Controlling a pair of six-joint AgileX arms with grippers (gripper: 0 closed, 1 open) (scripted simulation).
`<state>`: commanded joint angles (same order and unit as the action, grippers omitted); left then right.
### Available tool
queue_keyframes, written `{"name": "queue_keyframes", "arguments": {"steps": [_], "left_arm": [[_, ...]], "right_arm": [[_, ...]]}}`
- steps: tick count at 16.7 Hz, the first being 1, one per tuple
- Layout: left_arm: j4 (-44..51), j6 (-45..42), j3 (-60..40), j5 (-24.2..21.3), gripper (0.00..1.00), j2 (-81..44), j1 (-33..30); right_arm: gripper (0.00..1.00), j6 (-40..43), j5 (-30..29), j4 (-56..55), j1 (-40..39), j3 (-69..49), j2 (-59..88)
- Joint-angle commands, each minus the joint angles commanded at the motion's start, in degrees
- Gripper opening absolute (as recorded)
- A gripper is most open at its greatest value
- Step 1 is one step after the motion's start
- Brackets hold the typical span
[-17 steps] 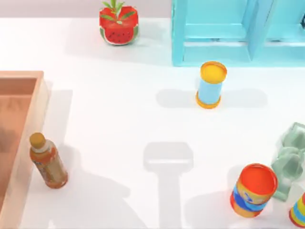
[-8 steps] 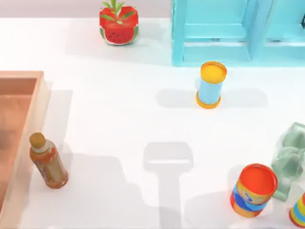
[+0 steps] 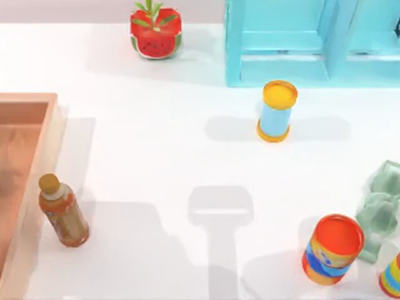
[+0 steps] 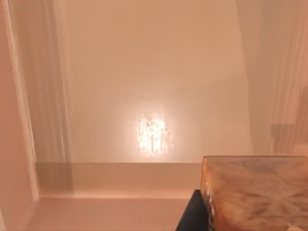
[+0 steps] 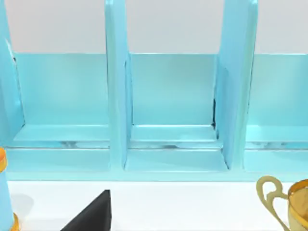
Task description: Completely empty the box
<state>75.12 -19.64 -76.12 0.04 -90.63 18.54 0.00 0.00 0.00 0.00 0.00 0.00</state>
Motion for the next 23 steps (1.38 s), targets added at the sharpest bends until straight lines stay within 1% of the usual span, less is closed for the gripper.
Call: {"name": "queue_keyframes", "arguments": {"steps": [2,4,6,10,13,15,16,21,23], "left_arm": [[-0.49,3.03,-2.71,-0.08,0.0,-3.13,-2.95],[-1.49,8.26,-6.53,-0.15,0.0,-8.06,-8.21],[-2.61,15.74,-10.49,-0.16,0.0,-13.37,-15.8],[-4.75,33.2,-17.22,-0.13,0.0,-23.73,-33.7],[-7.04,42.31,-21.97,-0.08,0.0,-30.94,-42.86],[-8.67,45.43,-24.46,-0.11,0.0,-33.92,-45.99],[-9.12,46.05,-25.0,-0.08,0.0,-34.51,-46.6],[-9.28,46.03,-24.69,-0.17,0.0,-34.53,-46.53],[-11.08,46.02,-23.24,-0.17,0.0,-35.02,-46.52]], "right_arm": [[1.0,0.0,0.0,0.0,0.0,0.0,0.0],[1.0,0.0,0.0,0.0,0.0,0.0,0.0],[1.0,0.0,0.0,0.0,0.0,0.0,0.0],[1.0,0.0,0.0,0.0,0.0,0.0,0.0],[1.0,0.0,0.0,0.0,0.0,0.0,0.0],[1.0,0.0,0.0,0.0,0.0,0.0,0.0],[1.0,0.0,0.0,0.0,0.0,0.0,0.0],[1.0,0.0,0.0,0.0,0.0,0.0,0.0],[1.0,0.0,0.0,0.0,0.0,0.0,0.0]]}}
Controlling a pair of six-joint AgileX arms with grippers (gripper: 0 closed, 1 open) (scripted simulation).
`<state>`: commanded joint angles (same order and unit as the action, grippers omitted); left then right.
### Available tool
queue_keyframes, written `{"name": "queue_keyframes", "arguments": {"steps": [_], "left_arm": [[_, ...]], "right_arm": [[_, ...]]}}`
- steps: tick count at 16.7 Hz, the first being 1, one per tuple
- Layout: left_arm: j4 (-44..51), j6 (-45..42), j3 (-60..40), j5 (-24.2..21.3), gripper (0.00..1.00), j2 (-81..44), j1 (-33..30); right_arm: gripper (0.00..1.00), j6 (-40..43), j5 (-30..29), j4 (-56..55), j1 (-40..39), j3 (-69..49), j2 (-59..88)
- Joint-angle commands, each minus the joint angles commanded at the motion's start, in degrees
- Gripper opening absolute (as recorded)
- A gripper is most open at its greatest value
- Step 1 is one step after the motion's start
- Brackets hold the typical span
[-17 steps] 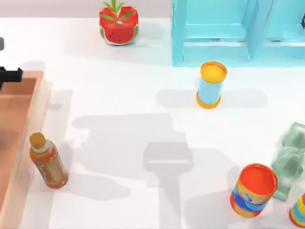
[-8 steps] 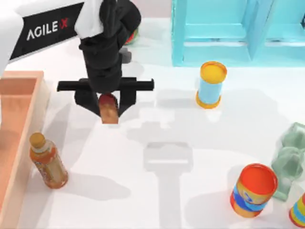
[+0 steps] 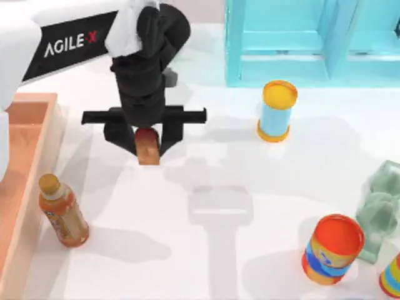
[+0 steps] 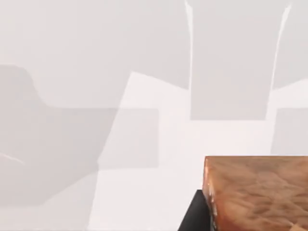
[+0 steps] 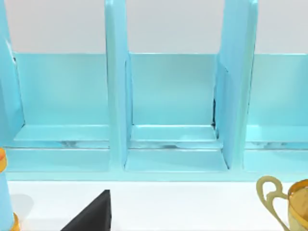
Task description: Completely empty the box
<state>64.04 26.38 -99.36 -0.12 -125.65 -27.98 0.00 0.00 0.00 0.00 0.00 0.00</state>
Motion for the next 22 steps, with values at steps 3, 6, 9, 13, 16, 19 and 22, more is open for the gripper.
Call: {"name": "queue_keyframes", "arguments": {"steps": [3,6,9,13,16,19,22], "left_arm": [[-4.29,0.0,2.2,0.05,0.0,-0.93,-0.03],[-6.93,0.0,4.35,0.08,0.0,-2.18,-0.09],[-6.97,0.01,4.39,0.08,0.0,-2.21,-0.09],[-6.97,0.01,4.39,0.08,0.3,-2.21,-0.09],[-6.97,0.01,4.39,0.08,0.53,-2.21,-0.09],[-6.97,0.01,4.39,0.08,0.75,-2.21,-0.09],[-6.97,0.01,4.39,0.08,0.98,-2.21,-0.09]], "right_arm": [[1.0,0.0,0.0,0.0,0.0,0.0,0.0],[1.0,0.0,0.0,0.0,0.0,0.0,0.0],[1.0,0.0,0.0,0.0,0.0,0.0,0.0],[1.0,0.0,0.0,0.0,0.0,0.0,0.0],[1.0,0.0,0.0,0.0,0.0,0.0,0.0],[1.0,0.0,0.0,0.0,0.0,0.0,0.0],[1.0,0.0,0.0,0.0,0.0,0.0,0.0]]}}
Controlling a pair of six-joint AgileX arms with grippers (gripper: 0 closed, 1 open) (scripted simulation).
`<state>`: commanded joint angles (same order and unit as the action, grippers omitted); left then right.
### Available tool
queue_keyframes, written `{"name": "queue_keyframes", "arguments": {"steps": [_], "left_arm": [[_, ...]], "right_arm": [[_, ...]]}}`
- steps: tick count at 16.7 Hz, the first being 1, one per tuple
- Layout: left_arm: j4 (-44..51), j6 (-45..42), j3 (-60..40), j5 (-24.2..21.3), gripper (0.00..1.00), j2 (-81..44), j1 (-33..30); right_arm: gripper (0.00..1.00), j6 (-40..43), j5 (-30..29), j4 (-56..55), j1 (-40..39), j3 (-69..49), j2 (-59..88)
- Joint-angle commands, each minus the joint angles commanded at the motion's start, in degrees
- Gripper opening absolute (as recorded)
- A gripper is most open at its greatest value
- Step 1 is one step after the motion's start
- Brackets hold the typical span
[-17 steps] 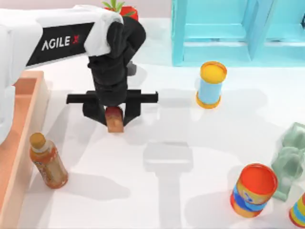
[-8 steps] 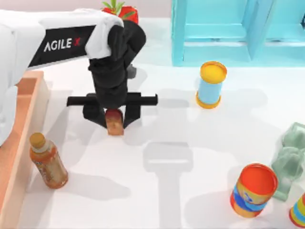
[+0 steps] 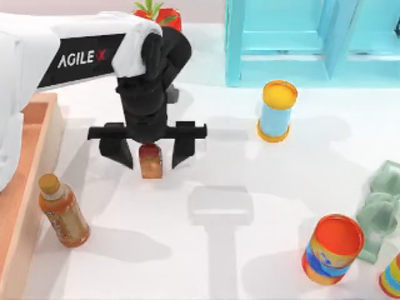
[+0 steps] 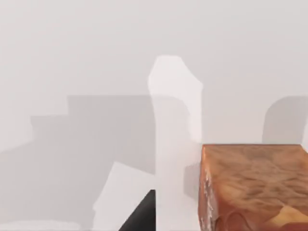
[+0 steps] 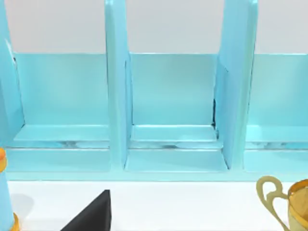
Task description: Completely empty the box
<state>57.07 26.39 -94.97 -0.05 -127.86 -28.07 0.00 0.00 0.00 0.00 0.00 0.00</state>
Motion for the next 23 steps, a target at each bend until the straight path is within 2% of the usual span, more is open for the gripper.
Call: {"name": "queue_keyframes", "arguments": {"steps": [10,19,23], "left_arm": [[0.19,0.03,-0.19,-0.01,1.0,0.04,0.04],[15.0,0.15,-11.18,-0.05,1.0,2.94,-0.11],[16.22,0.15,-12.56,0.04,1.0,3.7,-0.07]], "right_arm": [[1.0,0.0,0.0,0.0,0.0,0.0,0.0],[1.0,0.0,0.0,0.0,0.0,0.0,0.0],[1.0,0.0,0.0,0.0,0.0,0.0,0.0]]}}
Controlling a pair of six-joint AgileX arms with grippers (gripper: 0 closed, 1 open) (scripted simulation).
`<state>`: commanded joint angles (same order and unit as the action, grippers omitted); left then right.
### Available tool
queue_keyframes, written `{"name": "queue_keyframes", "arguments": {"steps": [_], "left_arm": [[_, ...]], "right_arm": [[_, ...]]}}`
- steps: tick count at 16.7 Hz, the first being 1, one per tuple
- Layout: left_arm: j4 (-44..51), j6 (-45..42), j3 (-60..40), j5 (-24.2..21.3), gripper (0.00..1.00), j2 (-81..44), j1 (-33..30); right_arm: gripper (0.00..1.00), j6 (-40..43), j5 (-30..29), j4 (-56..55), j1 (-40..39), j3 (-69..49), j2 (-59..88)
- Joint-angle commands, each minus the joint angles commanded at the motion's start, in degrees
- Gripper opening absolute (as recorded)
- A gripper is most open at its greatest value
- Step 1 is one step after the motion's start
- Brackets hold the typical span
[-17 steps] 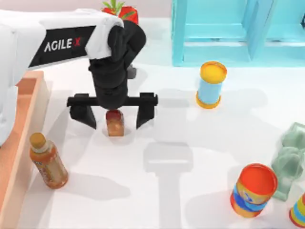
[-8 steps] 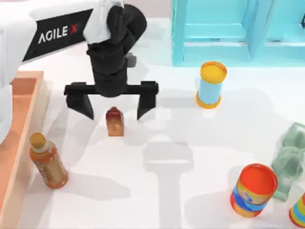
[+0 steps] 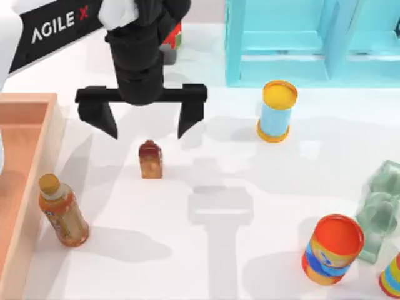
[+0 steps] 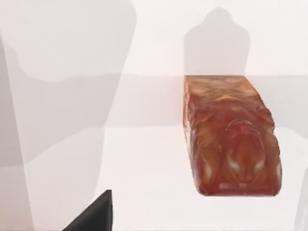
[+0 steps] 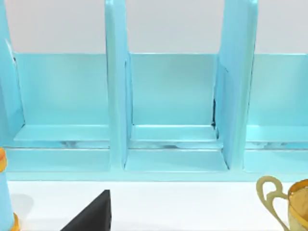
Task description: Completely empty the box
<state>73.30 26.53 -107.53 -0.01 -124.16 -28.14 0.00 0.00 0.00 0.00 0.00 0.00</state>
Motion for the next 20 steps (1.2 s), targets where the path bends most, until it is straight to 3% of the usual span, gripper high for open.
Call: {"name": "queue_keyframes", "arguments": {"steps": [5,15,20], "left_arm": [[0.79,-3.76,1.97,-0.14,1.0,2.37,3.93],[4.5,-34.0,9.12,-0.18,1.0,13.15,34.08],[4.98,-35.93,10.06,-0.17,1.0,14.8,36.01]], "right_arm": [[1.0,0.0,0.0,0.0,0.0,0.0,0.0],[1.0,0.0,0.0,0.0,0.0,0.0,0.0],[1.0,0.0,0.0,0.0,0.0,0.0,0.0]]}}
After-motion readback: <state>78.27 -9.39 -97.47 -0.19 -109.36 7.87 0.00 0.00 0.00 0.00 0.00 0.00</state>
